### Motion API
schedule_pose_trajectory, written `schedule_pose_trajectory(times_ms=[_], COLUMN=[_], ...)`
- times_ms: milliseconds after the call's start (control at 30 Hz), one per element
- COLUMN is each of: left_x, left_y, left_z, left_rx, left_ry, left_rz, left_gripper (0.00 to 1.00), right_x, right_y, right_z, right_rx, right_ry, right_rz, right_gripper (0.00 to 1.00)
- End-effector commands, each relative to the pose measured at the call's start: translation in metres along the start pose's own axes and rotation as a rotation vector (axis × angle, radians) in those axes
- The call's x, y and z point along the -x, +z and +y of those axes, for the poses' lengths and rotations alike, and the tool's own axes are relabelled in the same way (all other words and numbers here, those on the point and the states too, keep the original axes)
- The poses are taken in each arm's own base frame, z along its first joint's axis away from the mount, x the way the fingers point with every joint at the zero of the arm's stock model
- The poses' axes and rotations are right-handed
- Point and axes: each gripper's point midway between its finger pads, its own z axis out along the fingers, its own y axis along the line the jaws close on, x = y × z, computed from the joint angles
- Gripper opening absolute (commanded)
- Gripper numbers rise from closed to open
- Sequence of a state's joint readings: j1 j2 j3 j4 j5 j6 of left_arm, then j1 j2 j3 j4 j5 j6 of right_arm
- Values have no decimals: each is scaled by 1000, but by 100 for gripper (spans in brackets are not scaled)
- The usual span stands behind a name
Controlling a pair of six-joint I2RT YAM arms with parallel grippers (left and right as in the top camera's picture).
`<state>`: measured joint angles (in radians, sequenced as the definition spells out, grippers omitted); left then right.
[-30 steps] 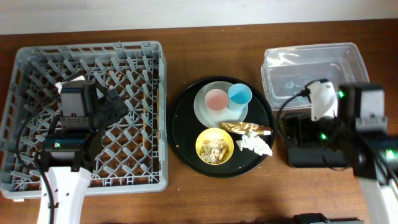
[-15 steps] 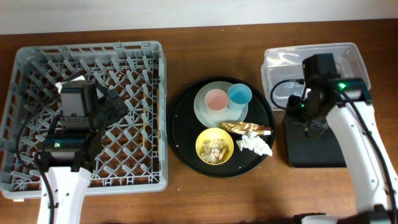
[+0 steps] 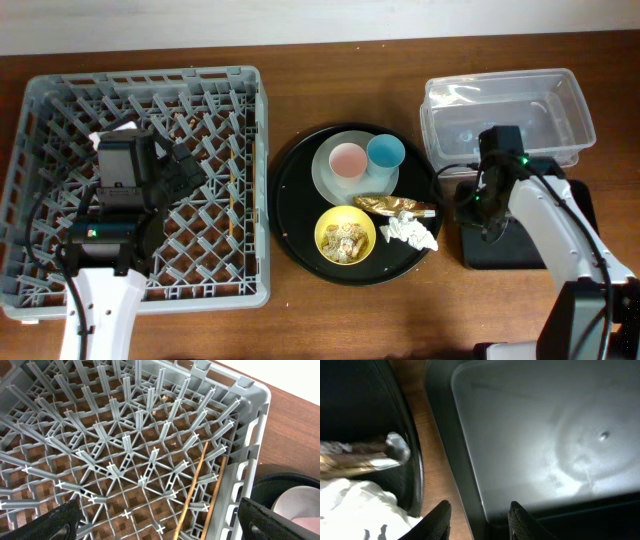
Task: Sort waste into correct bins and load items into the dishwasher rack
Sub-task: 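Move the right gripper to the white tissue on the tray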
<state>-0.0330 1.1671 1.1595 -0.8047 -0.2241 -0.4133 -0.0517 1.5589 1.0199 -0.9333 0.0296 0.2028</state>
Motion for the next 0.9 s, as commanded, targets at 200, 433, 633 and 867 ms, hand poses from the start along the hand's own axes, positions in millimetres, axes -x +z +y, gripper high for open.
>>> schedule_pose_trajectory(times_ms=[200, 433, 633, 867], left_x=[3, 3, 3, 3], left_y=[-2, -2, -2, -2], left_z=[0, 0, 0, 0], left_rx=[-4, -4, -4, -4], left_ry=[-17, -17, -17, -17], left_rz=[-8, -8, -8, -8], left_gripper=[99, 99, 99, 99], right_x=[-9, -9, -11, -16], right_y=[18, 18, 34, 31], right_z=[17, 27, 27, 43], right_rx=[105, 167, 169, 265], right_ry=[-139, -204, -227, -268], right_rz=[4, -8, -39, -30], right_gripper=[33, 34, 35, 36])
